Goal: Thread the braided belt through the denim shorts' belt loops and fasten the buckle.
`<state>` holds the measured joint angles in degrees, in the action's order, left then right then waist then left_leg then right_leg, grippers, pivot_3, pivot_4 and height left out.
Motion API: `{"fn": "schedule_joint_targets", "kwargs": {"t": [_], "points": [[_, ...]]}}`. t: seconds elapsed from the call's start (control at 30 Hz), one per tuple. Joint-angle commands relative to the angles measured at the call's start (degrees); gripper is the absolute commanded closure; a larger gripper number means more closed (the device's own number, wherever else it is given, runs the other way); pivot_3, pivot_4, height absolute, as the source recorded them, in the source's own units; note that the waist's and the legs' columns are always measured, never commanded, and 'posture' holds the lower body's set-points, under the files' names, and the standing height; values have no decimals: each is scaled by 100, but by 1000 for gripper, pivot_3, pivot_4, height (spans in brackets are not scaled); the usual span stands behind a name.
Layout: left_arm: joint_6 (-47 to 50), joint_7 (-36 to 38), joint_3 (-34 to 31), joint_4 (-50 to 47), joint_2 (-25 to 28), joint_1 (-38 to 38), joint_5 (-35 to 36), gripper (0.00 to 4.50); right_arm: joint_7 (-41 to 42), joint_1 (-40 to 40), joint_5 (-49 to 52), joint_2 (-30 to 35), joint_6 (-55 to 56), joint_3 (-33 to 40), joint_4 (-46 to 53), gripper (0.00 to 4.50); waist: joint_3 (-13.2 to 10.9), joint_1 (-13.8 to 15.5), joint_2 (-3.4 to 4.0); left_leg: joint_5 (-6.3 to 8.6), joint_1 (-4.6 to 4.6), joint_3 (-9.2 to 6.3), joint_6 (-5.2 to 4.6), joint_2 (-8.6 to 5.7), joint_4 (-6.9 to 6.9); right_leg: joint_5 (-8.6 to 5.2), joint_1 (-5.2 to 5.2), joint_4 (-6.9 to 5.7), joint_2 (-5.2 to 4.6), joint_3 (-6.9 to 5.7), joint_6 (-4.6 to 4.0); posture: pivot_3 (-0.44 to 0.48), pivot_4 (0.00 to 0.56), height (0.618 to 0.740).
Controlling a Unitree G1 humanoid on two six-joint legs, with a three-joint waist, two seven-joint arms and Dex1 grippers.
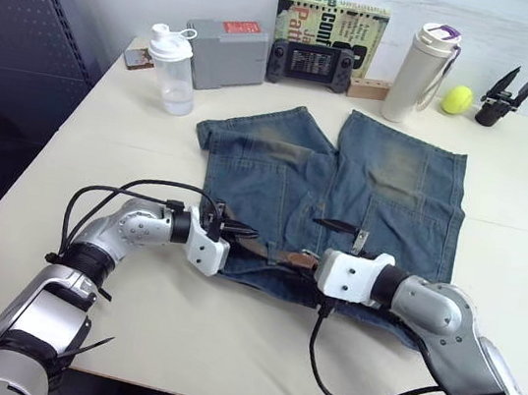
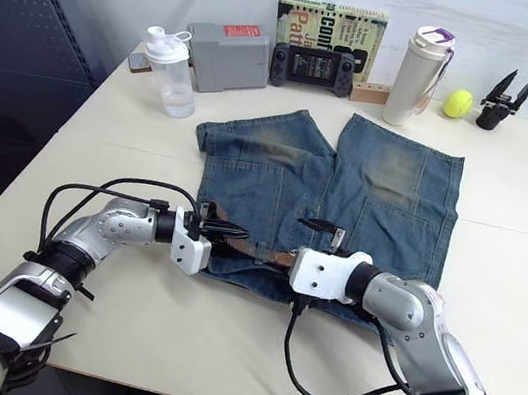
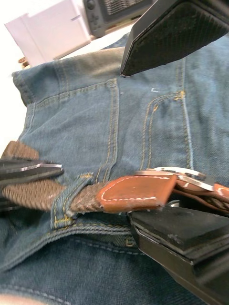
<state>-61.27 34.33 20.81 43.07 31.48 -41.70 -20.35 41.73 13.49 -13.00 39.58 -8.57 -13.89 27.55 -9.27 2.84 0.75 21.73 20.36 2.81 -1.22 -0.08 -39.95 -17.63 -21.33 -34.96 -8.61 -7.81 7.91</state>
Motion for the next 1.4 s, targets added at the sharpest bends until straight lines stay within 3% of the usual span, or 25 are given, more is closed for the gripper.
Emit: {"fn": "schedule_joint_targets", "kwargs": {"t": [0.03,0.1,0.2,0.33,0.57,0.63,0.7,0.77,0.97,1.13,1.33,1.4], "points": [[31,146,369,124,-104,307,-243,4500,-65,81,-98,-69,173,-5,141,552,0,1,0,0,0,0,0,0,0,0,0,0,0,0,0,0,150,731],[36,127,361,132,-101,306,-255,4500,-49,45,-89,-80,174,5,204,1241,0,0,0,0,0,-1,0,0,0,0,0,0,0,-1,0,0,150,731],[43,123,355,145,-91,311,-254,4500,-32,-27,-111,-26,274,23,260,2778,0,1,0,0,0,0,0,0,0,0,0,0,0,0,0,0,150,731],[42,132,353,149,-88,314,-242,4500,-5,-137,-132,-8,331,14,356,4463,0,-1,0,0,0,0,0,0,0,0,0,0,0,0,0,0,150,731],[269,0,256,93,-112,291,-275,4500,102,-220,-232,-25,204,-83,389,4463,0,1,0,0,0,0,0,1,0,0,0,0,0,0,0,0,150,731],[382,105,149,-45,-107,331,25,4500,90,-227,-251,-38,206,-53,372,4463,0,5,0,0,0,0,0,1,0,0,0,0,0,0,0,0,150,731],[715,414,13,-353,-122,424,608,3504,96,-228,-258,-34,213,-28,358,4500,0,1,0,0,0,0,0,1,0,0,0,1,0,1,0,0,150,731],[955,661,-58,-754,-27,562,953,2795,102,-226,-231,-27,212,12,338,4500,-3,-5,-3,0,6,-2,0,2,0,0,-6,1,1,0,0,0,150,731],[2425,1536,-458,-2768,652,1363,2362,437,169,-153,-51,62,304,235,233,4500,-17,-153,-9,0,12,-41,0,9,2,0,-15,3,3,1,0,0,150,731],[4368,2088,-954,-4373,1342,2051,3713,437,209,-112,58,85,323,353,171,4500,-32,-218,-7,0,12,-49,1,18,4,0,-17,5,6,3,-1,0,150,731],[6293,2228,-1682,-5222,1685,2442,4919,437,215,-122,84,44,328,311,139,4500,-46,-191,-11,0,13,-52,1,23,3,-1,-16,7,6,9,-2,0,150,731],[6795,2205,-1890,-5351,1587,2455,5348,953,216,-126,86,37,333,301,138,4500,-47,-171,-12,0,13,-52,1,28,2,-1,-16,8,6,9,-2,0,150,731]]}}
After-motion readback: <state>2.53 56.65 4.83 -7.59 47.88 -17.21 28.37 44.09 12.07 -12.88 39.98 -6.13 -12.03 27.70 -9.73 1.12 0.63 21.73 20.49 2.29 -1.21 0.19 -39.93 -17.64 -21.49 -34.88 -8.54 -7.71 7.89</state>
